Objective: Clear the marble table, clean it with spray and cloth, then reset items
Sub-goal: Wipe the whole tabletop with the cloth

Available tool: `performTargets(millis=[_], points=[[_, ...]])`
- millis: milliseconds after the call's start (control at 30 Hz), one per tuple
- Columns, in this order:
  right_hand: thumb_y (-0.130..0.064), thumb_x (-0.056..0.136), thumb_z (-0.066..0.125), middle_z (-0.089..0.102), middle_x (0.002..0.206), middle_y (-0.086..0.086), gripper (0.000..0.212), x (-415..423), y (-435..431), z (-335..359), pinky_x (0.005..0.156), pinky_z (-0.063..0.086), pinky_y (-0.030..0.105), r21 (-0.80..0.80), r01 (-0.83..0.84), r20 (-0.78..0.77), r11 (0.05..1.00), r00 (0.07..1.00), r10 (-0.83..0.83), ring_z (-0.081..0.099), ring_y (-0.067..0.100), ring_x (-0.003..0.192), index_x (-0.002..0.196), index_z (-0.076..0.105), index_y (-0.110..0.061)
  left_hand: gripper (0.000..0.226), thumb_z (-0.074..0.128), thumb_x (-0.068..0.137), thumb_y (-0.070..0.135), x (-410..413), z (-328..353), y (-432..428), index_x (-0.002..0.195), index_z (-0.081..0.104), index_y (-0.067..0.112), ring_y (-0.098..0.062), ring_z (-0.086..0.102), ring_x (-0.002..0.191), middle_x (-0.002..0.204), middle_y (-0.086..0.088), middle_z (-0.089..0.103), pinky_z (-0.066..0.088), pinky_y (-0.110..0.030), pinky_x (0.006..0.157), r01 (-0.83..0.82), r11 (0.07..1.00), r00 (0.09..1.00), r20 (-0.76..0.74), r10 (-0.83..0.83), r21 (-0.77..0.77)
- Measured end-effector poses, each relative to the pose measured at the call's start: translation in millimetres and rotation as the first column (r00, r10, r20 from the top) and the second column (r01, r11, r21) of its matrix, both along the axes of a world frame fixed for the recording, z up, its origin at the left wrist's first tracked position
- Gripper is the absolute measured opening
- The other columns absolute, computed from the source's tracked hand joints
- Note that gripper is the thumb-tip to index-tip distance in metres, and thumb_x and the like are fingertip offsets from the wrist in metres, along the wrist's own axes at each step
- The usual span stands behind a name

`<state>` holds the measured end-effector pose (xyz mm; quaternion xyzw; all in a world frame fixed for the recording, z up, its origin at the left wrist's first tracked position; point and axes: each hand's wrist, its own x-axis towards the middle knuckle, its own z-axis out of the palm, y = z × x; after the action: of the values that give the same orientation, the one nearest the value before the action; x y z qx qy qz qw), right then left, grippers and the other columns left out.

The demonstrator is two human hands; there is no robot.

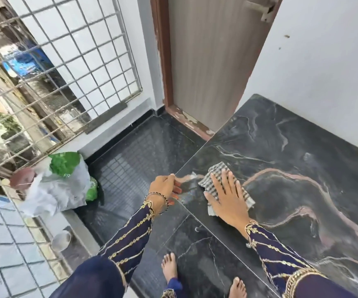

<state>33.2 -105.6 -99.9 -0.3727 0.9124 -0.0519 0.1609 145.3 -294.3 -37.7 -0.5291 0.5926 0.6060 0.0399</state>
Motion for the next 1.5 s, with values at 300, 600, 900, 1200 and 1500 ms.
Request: performTargets(millis=[300,600,900,1200,1500], points=[[-0.052,0.107,0.018,-0.018,0.166,-0.009,0.058,20,-82,-2,0.124,-0.015,0.038,-0.061,-0.227,0.007,0.972,0.974,0.228,-0.019,0.016,0.153,0.158,-0.004,-0.036,0.043,0.044,0.095,0.037,0,-8,-39,0.069,0.069,0.014,-0.022,0.065,0.056,0.072,-0.007,0.074,0.06,-0.033,0.055,0.054,0.995,0.998,0.018,-0.053,-0.087],[-0.05,0.107,0.027,0.007,0.169,-0.003,0.057,42,-18,-9,0.124,0.007,0.046,-0.048,-0.625,-0.131,0.779,0.777,0.616,0.003,0.024,0.156,0.16,0.013,-0.033,0.048,0.044,0.096,0.037,-26,-1,-36,0.059,0.066,0.016,-0.014,0.056,0.038,0.056,0.0,0.07,0.047,-0.021,0.044,0.15,0.973,0.989,0.012,-0.15,-0.173],[-0.069,0.098,0.01,-0.008,0.168,-0.006,0.069,5,-31,3,0.123,-0.011,0.041,0.005,-0.281,0.008,0.96,0.96,0.281,-0.02,0.018,0.153,0.159,0.0,-0.039,0.046,0.042,0.09,0.045,-59,-12,-23,0.073,0.07,0.012,-0.026,0.072,0.073,0.076,-0.006,0.075,0.061,-0.042,0.073,0.342,0.905,0.939,0.129,-0.319,-0.254],[-0.06,0.103,0.022,0.001,0.168,-0.007,0.058,-74,-56,-5,0.126,0.003,0.047,-0.04,-0.407,-0.127,0.913,0.908,0.4,-0.004,0.022,0.156,0.158,0.016,-0.04,0.03,0.047,0.092,0.033,-108,-19,-30,0.078,0.064,0.013,-0.029,0.067,0.076,0.077,-0.008,0.07,0.057,-0.039,0.072,0.402,0.821,0.915,0.145,-0.376,-0.406],[-0.059,0.099,0.006,-0.002,0.168,-0.007,0.061,-219,-66,-6,0.127,0.003,0.046,0.003,-0.291,-0.162,0.957,0.944,0.288,-0.005,0.021,0.156,0.157,0.007,-0.041,0.039,0.059,0.085,0.022,-216,-14,-10,0.122,0.054,0.015,-0.023,0.057,0.113,0.124,-0.003,0.057,0.049,-0.037,0.092,0.566,0.564,0.747,0.084,-0.659,-0.601]])
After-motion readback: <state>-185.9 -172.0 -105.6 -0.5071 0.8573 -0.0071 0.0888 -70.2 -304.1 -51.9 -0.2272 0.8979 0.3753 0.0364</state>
